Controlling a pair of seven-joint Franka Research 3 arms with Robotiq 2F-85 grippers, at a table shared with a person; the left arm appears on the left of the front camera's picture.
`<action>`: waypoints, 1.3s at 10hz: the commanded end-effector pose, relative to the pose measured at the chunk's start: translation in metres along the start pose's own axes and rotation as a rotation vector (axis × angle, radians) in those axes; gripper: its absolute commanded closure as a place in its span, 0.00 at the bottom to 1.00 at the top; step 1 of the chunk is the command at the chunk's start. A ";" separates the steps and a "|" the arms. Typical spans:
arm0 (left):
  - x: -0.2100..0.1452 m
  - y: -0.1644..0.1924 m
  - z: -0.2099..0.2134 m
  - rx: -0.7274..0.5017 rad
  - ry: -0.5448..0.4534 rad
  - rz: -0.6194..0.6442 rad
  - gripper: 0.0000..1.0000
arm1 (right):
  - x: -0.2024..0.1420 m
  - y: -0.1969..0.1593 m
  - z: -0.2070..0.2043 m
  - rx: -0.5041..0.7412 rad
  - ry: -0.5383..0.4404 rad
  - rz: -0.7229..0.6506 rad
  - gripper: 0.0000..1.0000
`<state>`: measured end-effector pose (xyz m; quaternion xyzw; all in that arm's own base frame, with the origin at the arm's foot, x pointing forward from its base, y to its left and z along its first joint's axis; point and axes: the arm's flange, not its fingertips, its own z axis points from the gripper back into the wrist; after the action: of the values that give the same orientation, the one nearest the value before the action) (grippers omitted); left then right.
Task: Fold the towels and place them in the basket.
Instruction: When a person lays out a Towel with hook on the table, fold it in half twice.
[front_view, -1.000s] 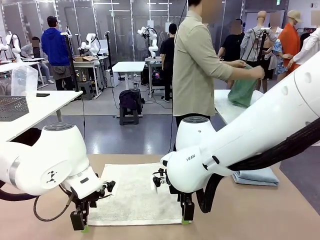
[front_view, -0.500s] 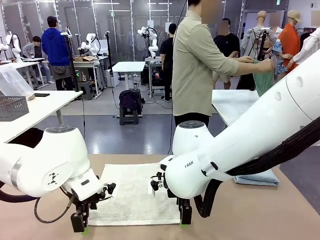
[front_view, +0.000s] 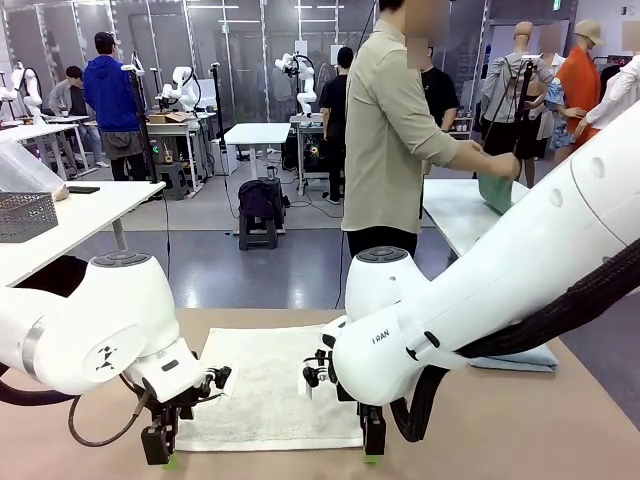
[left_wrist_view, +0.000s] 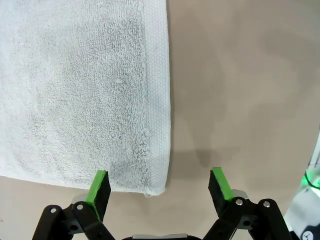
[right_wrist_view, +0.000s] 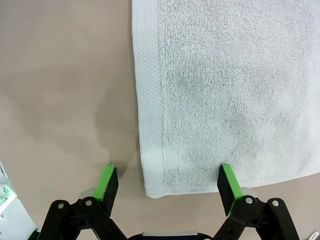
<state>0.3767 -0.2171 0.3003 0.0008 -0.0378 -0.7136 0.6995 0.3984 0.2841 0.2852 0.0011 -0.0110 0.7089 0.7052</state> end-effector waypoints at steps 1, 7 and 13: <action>-0.005 0.002 -0.006 0.033 0.017 -0.028 0.13 | 0.000 0.002 -0.003 -0.014 0.028 0.000 0.00; 0.002 0.003 -0.008 0.049 0.047 -0.017 0.49 | -0.001 0.001 -0.010 -0.019 0.033 0.003 0.23; 0.004 0.005 -0.006 0.065 0.049 -0.022 0.61 | -0.001 0.000 -0.012 -0.036 0.039 0.001 0.40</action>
<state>0.3789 -0.2176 0.2998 0.0223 -0.0364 -0.7227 0.6899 0.3999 0.2835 0.2880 -0.0151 -0.0136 0.7161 0.6977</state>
